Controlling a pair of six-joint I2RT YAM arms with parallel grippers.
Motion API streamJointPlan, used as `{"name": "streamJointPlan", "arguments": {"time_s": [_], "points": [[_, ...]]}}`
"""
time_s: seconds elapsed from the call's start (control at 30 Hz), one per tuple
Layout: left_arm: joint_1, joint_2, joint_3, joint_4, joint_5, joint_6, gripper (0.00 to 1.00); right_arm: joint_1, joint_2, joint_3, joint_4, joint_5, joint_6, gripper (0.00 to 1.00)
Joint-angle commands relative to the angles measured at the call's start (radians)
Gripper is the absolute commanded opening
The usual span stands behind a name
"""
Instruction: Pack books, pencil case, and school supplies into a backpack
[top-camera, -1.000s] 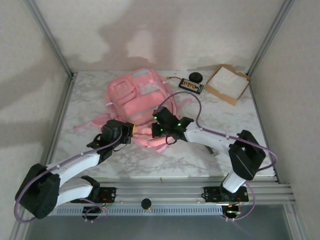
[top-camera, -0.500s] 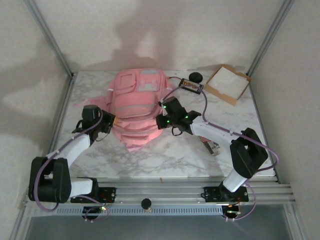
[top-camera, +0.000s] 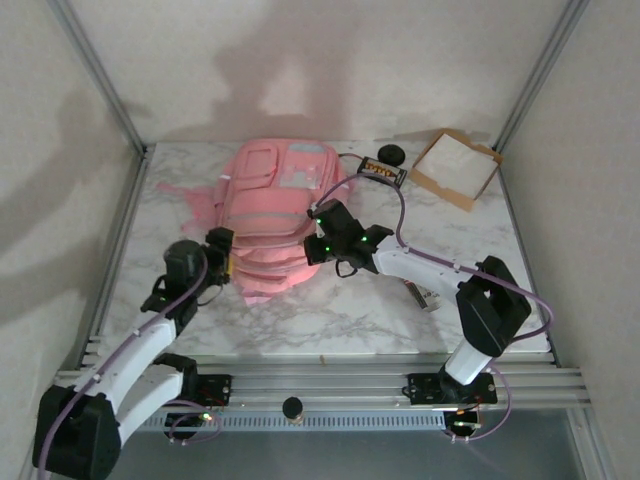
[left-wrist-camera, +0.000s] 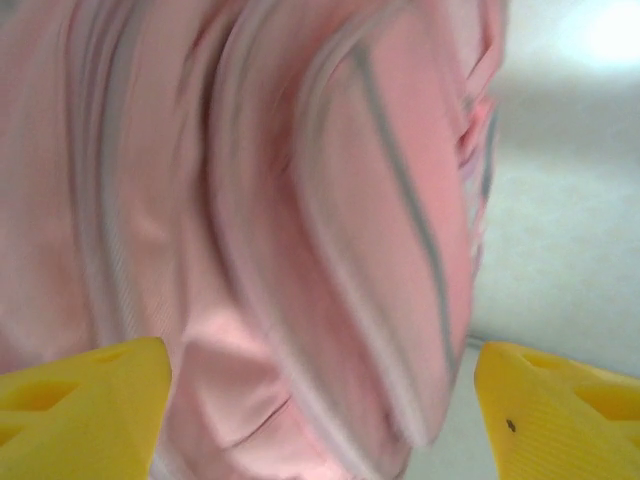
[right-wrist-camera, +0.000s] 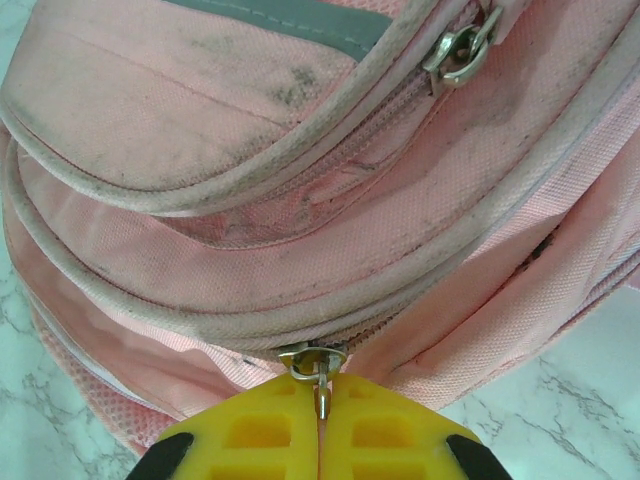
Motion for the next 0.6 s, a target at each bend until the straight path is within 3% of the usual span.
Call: {"name": "streamJointPlan", "arguments": {"time_s": [0.0, 0.27, 0.4, 0.57], "points": [[-0.098, 0.027, -0.012, 0.081, -0.096, -0.211, 0.77, 0.008, 0.006, 0.008, 0.003, 0.017, 0.014, 0.0], [-0.209, 0.158, 0.031, 0.234, -0.111, -0.311, 0.63, 0.009, 0.003, 0.003, 0.022, 0.021, 0.008, 0.0], [-0.243, 0.168, 0.092, 0.191, -0.132, -0.326, 0.61, 0.011, 0.007, 0.003, 0.022, 0.021, 0.008, 0.0], [-0.267, 0.259, 0.102, 0.254, -0.102, -0.389, 0.48, 0.01, 0.014, 0.007, 0.03, 0.025, 0.006, 0.0]]}}
